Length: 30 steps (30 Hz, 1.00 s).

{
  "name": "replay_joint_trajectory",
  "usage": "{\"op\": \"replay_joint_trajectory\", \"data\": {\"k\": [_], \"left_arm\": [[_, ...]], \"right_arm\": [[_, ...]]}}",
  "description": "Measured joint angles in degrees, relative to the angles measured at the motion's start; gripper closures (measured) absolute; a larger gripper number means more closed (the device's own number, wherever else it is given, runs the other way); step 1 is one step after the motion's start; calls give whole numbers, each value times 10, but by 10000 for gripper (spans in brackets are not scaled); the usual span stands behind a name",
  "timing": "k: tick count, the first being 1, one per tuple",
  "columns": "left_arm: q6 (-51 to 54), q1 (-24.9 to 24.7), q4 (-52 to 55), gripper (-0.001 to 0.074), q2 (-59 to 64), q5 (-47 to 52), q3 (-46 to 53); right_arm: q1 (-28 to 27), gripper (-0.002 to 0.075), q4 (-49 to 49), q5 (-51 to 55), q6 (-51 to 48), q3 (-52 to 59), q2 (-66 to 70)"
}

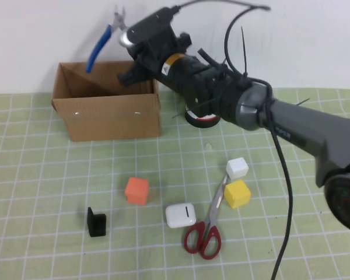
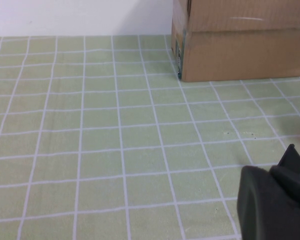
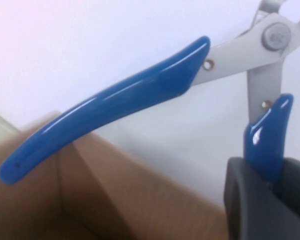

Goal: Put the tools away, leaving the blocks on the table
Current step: Place the Pliers into the box

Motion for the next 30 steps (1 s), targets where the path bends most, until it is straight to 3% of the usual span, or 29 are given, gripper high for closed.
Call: {"op": "replay_joint_trajectory", "data": {"k": [14, 16, 21, 23, 27, 30], "left_arm": [[0, 0, 0, 738, 0, 0, 0], [0, 0, 0, 738, 0, 0, 0], [0, 0, 0, 738, 0, 0, 0], [0, 0, 0, 738, 0, 0, 0], [0, 0, 0, 738, 0, 0, 0], [0, 0, 0, 738, 0, 0, 0]], "right_arm": [[6, 666, 2, 86, -8, -68, 47], [9, 633, -3, 107, -13, -70, 47], [9, 442, -8, 134, -16, -73, 47], [9, 407, -9, 144, -16, -73, 44], [11, 413, -14, 180, -13, -73, 19], [13, 482, -31, 263, 10, -73, -23]]}}
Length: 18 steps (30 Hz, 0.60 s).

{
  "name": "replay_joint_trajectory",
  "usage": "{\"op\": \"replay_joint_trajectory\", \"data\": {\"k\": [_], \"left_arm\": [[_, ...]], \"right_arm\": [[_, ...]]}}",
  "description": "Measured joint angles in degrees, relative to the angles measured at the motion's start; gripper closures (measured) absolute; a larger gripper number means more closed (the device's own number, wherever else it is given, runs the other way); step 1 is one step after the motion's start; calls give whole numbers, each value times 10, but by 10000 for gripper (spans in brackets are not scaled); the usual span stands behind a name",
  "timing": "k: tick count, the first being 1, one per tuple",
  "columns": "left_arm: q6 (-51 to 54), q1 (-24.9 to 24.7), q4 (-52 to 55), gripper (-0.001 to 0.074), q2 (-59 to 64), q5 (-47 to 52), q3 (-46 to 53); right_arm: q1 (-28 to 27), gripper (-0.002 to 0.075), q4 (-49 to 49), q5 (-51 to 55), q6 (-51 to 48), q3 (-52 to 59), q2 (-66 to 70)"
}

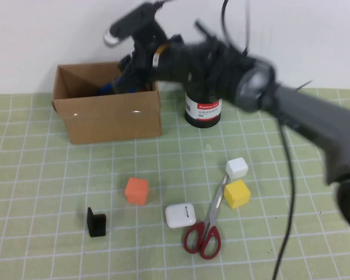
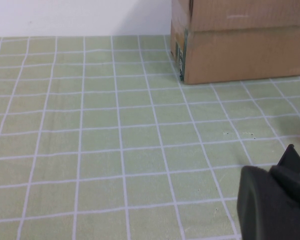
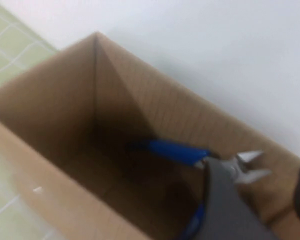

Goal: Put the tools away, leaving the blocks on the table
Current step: Place the Pliers into the box

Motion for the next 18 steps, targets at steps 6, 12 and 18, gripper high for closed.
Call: {"op": "replay_joint_trajectory", "data": {"k": [6, 12, 18], "left_arm": [[0, 0, 0, 738, 0, 0, 0], [0, 0, 0, 738, 0, 0, 0], [0, 0, 0, 738, 0, 0, 0]], "right_arm": [[8, 689, -13, 168, 47, 53, -122], [8, 729, -33, 170, 124, 252, -268], [8, 731, -46, 256, 235, 373, -348]]}}
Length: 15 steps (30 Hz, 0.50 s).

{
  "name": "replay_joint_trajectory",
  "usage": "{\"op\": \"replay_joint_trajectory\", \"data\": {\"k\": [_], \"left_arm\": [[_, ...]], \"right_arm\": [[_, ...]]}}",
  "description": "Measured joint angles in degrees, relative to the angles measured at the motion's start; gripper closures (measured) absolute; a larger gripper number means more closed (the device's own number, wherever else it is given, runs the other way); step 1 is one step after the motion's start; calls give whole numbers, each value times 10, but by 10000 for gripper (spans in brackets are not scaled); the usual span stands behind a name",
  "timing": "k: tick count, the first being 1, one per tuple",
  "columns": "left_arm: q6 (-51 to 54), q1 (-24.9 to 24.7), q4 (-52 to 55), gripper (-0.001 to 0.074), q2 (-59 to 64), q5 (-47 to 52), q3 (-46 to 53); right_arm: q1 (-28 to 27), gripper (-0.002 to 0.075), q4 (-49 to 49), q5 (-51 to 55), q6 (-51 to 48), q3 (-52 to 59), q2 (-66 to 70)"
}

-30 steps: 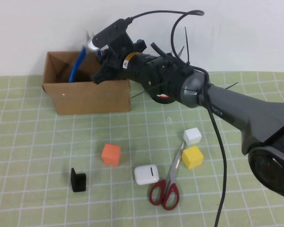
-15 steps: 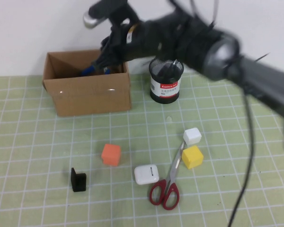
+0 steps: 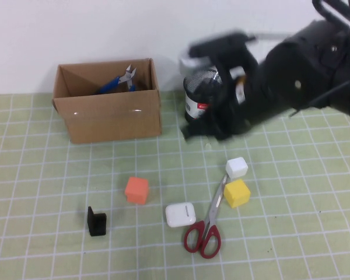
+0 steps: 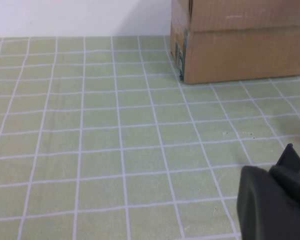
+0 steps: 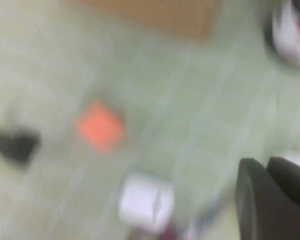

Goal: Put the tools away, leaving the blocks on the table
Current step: Place the Pliers into the box, then pick up the scissors from the table

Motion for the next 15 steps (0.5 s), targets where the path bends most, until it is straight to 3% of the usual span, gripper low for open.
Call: {"op": "replay_joint_trajectory", "data": {"k": [5, 12, 15], "left_arm": [[0, 0, 0, 738, 0, 0, 0], [0, 0, 0, 738, 0, 0, 0], [0, 0, 0, 738, 0, 0, 0]], "right_arm": [[0, 706, 2, 96, 40, 27, 21], [0, 454, 38, 95, 80, 31, 113], [0, 410, 59, 66, 93, 31, 151]]}}
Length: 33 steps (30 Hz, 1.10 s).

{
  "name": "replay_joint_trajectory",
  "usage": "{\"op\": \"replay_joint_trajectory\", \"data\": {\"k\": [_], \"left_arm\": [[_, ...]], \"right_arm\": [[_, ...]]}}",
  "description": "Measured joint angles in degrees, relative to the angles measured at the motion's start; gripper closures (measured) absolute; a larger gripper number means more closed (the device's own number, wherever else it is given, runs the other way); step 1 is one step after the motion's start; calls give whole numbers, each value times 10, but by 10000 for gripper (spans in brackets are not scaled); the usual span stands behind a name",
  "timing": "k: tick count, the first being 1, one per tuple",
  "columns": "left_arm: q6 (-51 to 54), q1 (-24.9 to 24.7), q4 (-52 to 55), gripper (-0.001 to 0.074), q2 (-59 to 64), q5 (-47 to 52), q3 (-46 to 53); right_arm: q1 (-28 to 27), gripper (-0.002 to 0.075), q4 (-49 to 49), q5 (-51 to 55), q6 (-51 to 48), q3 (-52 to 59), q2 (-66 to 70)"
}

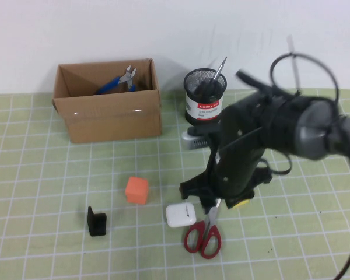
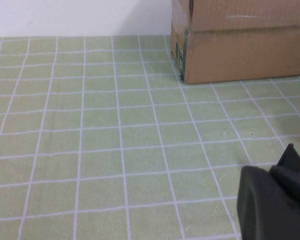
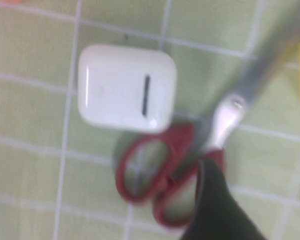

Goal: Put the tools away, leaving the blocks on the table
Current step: Pick up the scissors from the table

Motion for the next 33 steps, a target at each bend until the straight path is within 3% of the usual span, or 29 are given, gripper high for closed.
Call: {"op": "replay_joint_trajectory", "data": {"k": [20, 33], "left_arm": [[0, 0, 0, 738, 0, 1, 0], [0, 0, 0, 738, 0, 1, 0]], "right_arm": [[0, 393, -46, -87, 130, 0, 68], [-1, 398, -40, -85, 139, -5, 88]]}}
